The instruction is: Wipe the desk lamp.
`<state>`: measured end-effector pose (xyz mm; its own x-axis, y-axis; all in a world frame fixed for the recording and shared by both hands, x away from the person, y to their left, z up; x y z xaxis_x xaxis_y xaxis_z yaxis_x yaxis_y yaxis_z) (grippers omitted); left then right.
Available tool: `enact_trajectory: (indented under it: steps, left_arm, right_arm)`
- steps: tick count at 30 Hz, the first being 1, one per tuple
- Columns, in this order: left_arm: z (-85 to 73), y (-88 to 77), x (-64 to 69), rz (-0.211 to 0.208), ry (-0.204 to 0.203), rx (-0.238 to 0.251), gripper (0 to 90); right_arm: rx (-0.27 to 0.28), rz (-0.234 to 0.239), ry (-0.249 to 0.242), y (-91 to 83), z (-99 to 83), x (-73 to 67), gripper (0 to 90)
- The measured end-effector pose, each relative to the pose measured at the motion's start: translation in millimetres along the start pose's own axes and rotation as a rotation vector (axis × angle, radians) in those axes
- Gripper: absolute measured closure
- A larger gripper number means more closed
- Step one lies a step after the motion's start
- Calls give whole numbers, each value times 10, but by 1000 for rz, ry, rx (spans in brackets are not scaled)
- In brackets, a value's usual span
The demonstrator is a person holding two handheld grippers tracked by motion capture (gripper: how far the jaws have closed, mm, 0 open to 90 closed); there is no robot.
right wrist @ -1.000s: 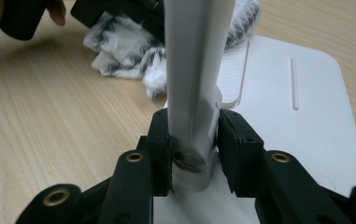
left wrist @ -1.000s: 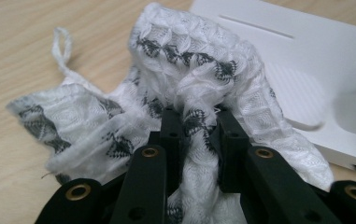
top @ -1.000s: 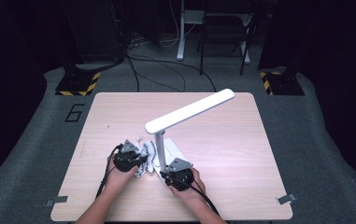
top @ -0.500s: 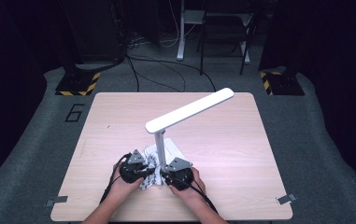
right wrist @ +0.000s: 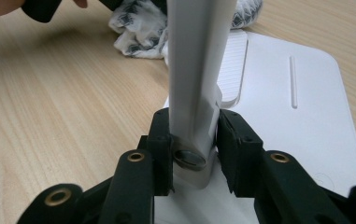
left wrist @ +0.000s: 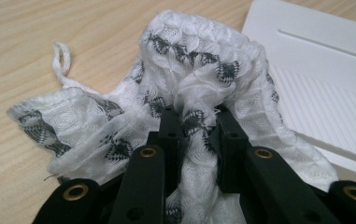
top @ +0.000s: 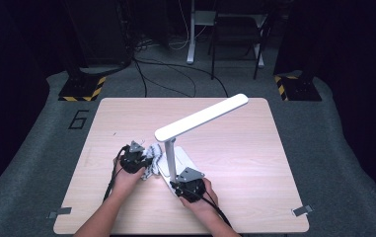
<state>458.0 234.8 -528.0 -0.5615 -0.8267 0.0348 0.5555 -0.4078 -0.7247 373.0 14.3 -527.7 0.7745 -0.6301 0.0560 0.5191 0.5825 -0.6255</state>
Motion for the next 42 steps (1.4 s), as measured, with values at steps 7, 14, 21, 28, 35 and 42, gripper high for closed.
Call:
enact_trajectory:
  steps: [7, 14, 21, 28, 35, 42]
  left_arm:
    - [-13, -30, 44, 14, 22, -8, 766]
    - [-154, -106, 275, -97, 99, 20, 769]
    - [-218, -174, 465, -171, 154, 5, 758]
    - [-274, -229, 483, -202, 148, 32, 733]
    - [-276, -398, 431, -206, 128, 74, 729]
    - [-297, -654, 244, -165, 110, 113, 719]
  right_arm:
    - [8, -1, 16, -2, -13, -14, 671]
    - [18, 8, 27, 27, -6, -8, 641]
    - [30, 1, 42, 37, 2, -11, 638]
    - [23, 50, 41, 7, -20, 32, 619]
    - [41, 49, 31, -54, -30, 59, 572]
    - [58, 39, 44, -84, -29, 66, 541]
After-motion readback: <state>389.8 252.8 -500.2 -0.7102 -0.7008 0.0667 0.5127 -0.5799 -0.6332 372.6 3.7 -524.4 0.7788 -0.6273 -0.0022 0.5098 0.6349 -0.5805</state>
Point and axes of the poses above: each handheld gripper's, and its own axes: y roughly forward along the jaws, z roughly out of its top, x roughly to its right, the point moved 2 cm from there along y, roughly forward along the jaws, and after that the axes turned 3 degrees about -x, right-handed, at the moved point
